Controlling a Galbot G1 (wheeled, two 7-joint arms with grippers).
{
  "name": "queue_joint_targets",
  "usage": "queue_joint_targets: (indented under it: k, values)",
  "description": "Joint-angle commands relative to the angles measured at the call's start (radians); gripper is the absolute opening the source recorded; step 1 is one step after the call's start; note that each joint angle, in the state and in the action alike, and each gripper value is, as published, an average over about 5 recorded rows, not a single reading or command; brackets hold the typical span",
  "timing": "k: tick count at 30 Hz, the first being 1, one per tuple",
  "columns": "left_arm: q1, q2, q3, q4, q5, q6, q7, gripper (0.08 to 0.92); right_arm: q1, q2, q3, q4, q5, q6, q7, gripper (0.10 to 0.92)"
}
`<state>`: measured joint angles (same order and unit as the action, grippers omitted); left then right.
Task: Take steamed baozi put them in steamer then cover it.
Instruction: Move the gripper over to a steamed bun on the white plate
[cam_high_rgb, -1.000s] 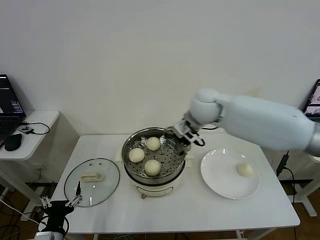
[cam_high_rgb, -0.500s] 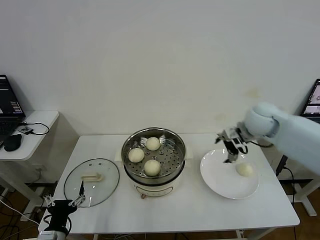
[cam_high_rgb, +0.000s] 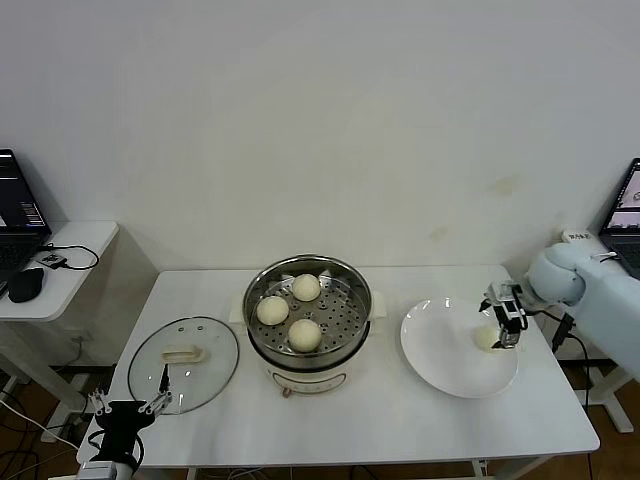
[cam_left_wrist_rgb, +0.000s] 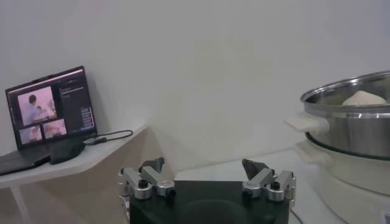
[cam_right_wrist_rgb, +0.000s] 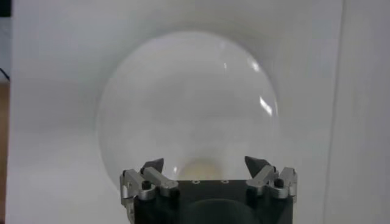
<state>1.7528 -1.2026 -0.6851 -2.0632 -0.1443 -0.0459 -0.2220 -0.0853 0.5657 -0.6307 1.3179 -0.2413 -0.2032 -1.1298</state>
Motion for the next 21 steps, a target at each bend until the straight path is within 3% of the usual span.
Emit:
queue_joint_targets:
  k: [1,21]
  values:
    - [0.005,0.0,-0.003,0.001,0.0,0.0,0.0,0.823,-0.107,0.093,0.104,-0.169,-0.111,0.033,0.008,0.823]
    - [0.003,0.001,-0.004,0.004,-0.001,-0.001,0.0,0.823,-0.128,0.177,0.151,-0.31,-0.205,0.055,0.054,0.796]
